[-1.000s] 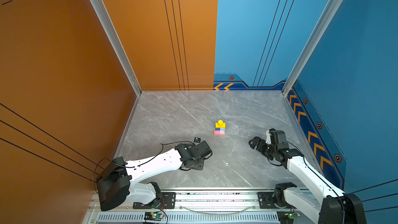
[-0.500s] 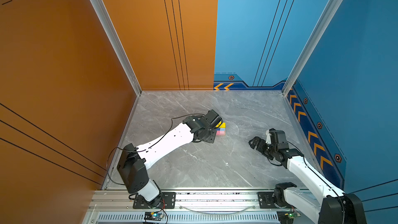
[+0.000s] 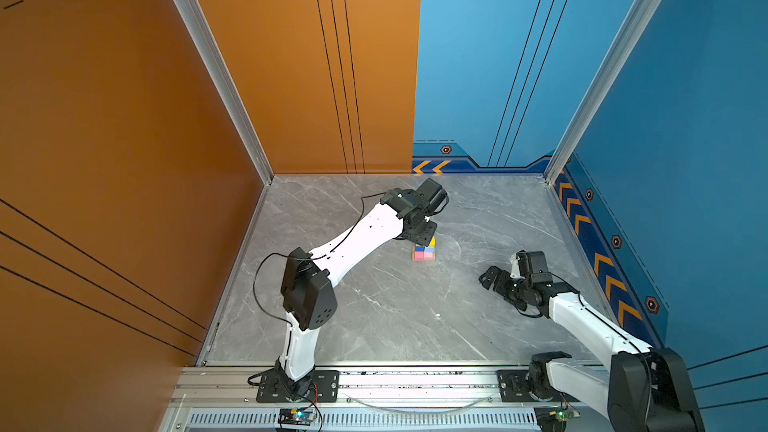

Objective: Build the wood block tower
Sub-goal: 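Lift the lime-green cylinder with the left gripper and carry it above the tower, then lower the lime-green cylinder onto the yellow cylinder with the left gripper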

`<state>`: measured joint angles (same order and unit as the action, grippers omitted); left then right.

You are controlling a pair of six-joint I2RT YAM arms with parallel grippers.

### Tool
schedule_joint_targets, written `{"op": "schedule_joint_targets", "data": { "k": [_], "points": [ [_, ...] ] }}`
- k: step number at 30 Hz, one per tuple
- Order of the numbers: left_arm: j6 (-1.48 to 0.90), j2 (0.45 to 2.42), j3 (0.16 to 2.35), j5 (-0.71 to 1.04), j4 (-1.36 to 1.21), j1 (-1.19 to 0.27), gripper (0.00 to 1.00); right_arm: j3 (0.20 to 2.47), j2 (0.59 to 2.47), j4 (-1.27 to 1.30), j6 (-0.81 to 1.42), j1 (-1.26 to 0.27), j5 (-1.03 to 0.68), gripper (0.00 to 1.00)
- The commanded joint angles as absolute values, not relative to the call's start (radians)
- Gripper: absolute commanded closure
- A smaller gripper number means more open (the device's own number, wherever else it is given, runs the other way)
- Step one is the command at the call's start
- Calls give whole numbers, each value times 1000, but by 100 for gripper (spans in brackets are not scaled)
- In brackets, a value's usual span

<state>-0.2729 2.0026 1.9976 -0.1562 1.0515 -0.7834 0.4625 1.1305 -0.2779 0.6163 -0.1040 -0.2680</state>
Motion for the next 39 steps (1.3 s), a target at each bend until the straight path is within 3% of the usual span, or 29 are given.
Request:
{"op": "schedule_joint_targets", "data": {
  "k": [1, 13, 16, 39],
  "points": [
    [-210, 2065, 2105, -124, 1139, -777, 73, 482, 1146, -265, 586, -95, -279, 0],
    [-180, 2203, 2253, -91, 1172, -772, 72, 477, 1168, -262, 569, -78, -282, 0],
    [-180, 2218, 2261, -89, 1172, -771, 67, 476, 1171, -260, 567, -75, -282, 0],
    [-189, 2295, 2319, -87, 1174, -741, 68, 473, 1206, -244, 568, -67, -288, 0]
  ]
}}
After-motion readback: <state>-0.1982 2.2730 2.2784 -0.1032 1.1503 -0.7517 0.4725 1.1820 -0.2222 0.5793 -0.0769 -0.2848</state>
